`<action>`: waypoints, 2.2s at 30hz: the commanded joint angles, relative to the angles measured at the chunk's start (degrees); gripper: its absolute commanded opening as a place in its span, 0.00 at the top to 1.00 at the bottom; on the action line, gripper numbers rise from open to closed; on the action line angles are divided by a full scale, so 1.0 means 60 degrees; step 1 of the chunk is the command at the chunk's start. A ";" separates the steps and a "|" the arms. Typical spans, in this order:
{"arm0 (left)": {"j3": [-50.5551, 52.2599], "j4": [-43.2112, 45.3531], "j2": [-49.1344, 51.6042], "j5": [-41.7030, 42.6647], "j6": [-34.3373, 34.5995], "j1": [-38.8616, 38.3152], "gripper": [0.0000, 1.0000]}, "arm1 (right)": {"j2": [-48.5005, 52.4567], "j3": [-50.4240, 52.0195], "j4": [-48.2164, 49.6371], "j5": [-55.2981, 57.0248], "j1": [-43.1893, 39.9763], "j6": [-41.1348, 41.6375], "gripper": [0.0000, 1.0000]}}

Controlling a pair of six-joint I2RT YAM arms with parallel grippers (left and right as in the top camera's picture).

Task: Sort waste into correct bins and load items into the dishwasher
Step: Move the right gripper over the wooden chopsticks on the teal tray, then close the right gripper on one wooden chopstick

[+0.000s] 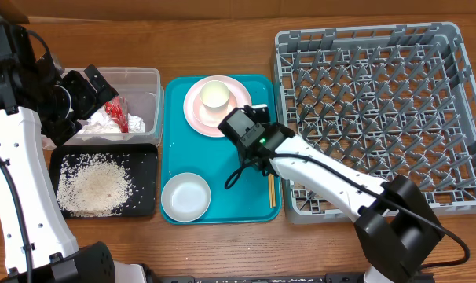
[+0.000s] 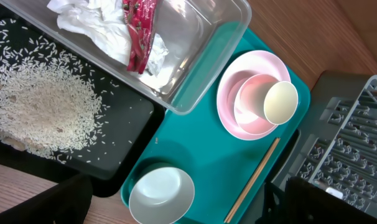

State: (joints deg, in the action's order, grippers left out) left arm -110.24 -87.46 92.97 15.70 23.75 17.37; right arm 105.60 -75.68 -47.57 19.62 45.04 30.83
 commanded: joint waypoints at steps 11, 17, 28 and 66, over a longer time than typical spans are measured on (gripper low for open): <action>-0.0127 0.0015 -0.0011 0.0066 -0.0175 0.0033 0.00 | 0.0051 0.1155 0.0892 0.0583 -0.0015 -0.0339 0.72; -0.0127 0.0015 -0.0011 0.0066 -0.0175 0.0033 0.00 | 0.0051 0.1177 0.0721 0.0353 -0.0015 -0.0962 0.61; -0.0127 0.0015 -0.0011 0.0069 -0.0175 0.0033 0.00 | 0.0364 0.1177 0.1100 0.0146 -0.0015 -0.0273 0.60; -0.0127 0.0015 -0.0011 0.0066 -0.0175 0.0033 0.00 | 0.1155 0.0484 0.1512 -0.2932 -0.0142 -0.0066 0.73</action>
State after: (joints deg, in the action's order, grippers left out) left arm -110.24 -87.46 92.97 15.70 23.75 17.37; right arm 112.33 -72.05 -38.37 2.92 44.34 30.20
